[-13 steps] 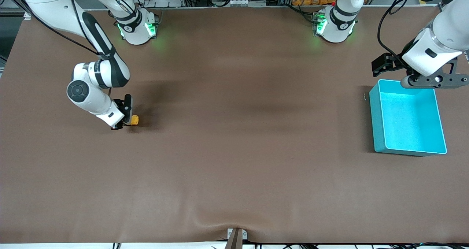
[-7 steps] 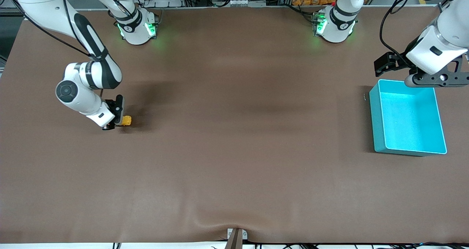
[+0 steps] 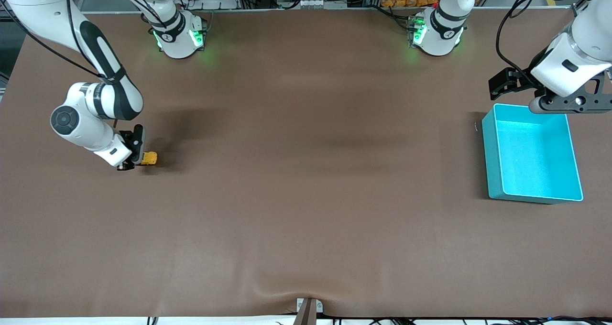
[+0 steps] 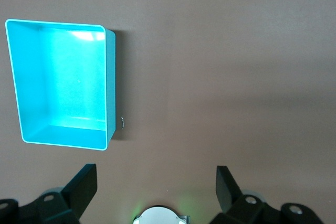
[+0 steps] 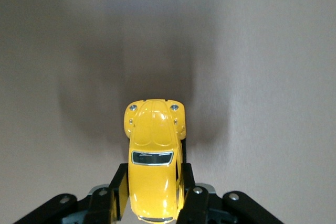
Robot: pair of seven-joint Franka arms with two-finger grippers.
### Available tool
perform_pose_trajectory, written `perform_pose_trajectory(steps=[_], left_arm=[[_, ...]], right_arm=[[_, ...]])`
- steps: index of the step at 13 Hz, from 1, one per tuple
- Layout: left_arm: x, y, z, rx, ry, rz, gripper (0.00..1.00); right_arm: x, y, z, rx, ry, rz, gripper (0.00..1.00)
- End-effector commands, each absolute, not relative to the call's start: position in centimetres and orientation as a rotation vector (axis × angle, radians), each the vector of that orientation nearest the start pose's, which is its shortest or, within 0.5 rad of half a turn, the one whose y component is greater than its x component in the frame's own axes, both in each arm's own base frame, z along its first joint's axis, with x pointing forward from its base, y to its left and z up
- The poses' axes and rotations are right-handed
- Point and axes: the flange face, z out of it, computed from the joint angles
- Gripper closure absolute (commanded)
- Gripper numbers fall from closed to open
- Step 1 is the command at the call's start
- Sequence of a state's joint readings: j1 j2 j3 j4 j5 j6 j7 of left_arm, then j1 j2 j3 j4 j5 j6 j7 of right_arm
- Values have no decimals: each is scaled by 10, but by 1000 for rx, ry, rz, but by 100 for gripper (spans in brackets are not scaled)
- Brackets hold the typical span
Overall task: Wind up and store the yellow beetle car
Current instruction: 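Drag the car backward along the table with the right gripper to wind it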
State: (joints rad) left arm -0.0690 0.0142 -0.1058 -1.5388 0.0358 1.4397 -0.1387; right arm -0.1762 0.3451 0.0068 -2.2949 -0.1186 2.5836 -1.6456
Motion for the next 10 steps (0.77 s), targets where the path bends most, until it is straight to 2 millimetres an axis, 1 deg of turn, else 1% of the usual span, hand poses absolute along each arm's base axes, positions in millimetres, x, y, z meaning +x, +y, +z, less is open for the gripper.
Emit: perform_pose_trajectory(steps=[1,4,9,10], left_arm=[[536,-89,629,-3079,63,146,0],[536,-89,629,-3081,63,147,0],[536,-89,628,-3079,63,149,0],[537,-88,627,-3079,60,151,0]], right_arm=[[515,-113,162,2219,2261,-142,72],[510,-138,159,2264,2227,-145,71],[502,-170,157,2300,2197,-142,69],[503,-179,157,2297,2203,-142,69]])
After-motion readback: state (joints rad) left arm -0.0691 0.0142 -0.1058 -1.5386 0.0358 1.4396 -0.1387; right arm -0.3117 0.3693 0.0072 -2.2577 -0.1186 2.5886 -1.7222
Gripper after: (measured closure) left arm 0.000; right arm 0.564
